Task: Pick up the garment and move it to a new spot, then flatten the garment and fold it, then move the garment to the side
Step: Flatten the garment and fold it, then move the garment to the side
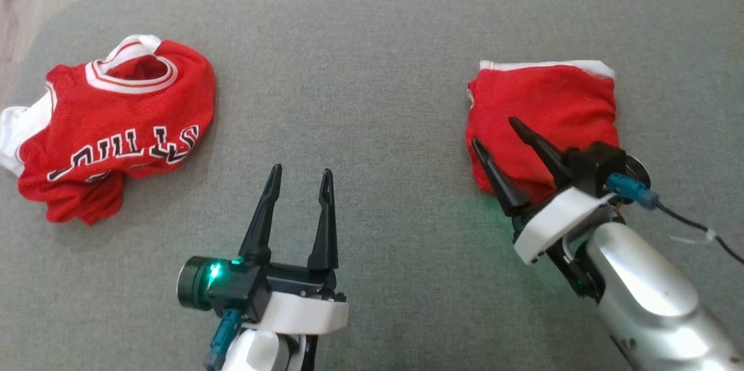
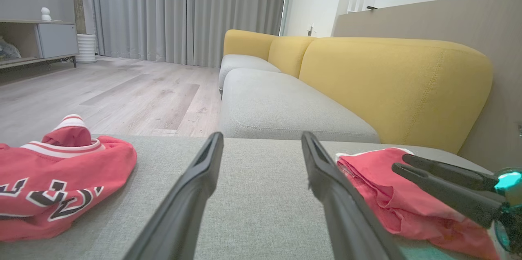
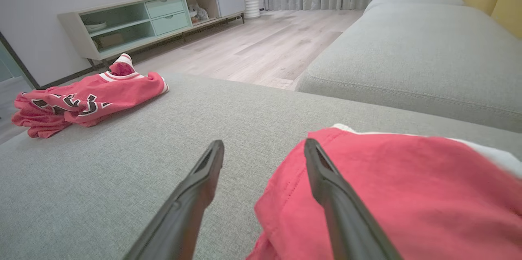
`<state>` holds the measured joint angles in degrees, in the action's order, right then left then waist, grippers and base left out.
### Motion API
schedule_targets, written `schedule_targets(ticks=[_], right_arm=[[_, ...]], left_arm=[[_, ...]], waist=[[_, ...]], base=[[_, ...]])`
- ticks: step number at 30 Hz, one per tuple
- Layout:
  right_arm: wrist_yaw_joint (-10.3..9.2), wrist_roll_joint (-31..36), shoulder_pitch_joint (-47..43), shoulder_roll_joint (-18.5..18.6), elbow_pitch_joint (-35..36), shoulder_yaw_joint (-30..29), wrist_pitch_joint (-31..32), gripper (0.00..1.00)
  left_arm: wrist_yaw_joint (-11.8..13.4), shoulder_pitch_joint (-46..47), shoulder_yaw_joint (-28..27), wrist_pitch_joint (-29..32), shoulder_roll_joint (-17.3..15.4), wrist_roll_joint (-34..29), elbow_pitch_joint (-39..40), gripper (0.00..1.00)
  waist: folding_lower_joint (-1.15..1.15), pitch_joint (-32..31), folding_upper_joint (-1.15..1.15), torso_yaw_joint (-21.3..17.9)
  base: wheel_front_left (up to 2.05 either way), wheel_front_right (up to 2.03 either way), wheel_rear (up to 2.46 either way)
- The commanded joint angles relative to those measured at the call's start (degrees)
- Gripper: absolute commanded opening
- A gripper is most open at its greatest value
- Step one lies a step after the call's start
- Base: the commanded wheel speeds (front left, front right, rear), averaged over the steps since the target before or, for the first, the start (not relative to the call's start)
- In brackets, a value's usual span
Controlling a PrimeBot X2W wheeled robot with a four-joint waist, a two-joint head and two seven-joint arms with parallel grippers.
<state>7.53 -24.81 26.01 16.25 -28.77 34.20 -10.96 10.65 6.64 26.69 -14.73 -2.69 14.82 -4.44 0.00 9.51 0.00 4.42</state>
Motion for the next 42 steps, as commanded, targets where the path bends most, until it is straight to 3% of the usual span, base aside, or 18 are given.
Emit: schedule_targets(ticks=[1,10,20,27,42], right_arm=[[-0.04,0.66,-1.50,-0.31,2.51,-0.77,-0.98,1.00],[-0.04,3.47,-10.46,-0.80,5.85,-7.80,-3.87,1.00],[-0.04,7.97,-23.44,-2.81,17.33,-18.00,-4.02,1.00],[-0.04,10.47,-27.36,-5.47,18.46,-22.49,-4.03,1.00],[-0.04,12.72,-29.77,-8.22,18.11,-24.08,-4.04,1.00]], left_arm=[[0.44,0.30,-1.99,-0.27,-0.19,0.33,1.85,1.00],[0.36,-3.05,-4.57,-0.27,-0.19,0.27,2.00,1.00],[-0.99,-10.55,-11.16,-0.27,-0.19,-2.24,0.22,1.00],[-1.43,-14.75,-14.97,-0.27,-0.19,-3.00,0.22,1.00],[-2.70,-16.50,-17.86,-0.27,-0.19,-4.20,0.58,1.00]], waist=[[0.00,-0.71,0.00,-0.31],[0.00,-5.07,0.00,-1.92],[0.00,-9.80,0.00,-3.03],[0.00,-11.50,0.00,-3.27],[0.00,-12.19,0.00,-3.40]], base=[[0.00,0.00,0.00],[0.00,0.00,0.00],[0.00,0.00,0.00],[0.00,0.00,0.00],[0.00,0.00,0.00]])
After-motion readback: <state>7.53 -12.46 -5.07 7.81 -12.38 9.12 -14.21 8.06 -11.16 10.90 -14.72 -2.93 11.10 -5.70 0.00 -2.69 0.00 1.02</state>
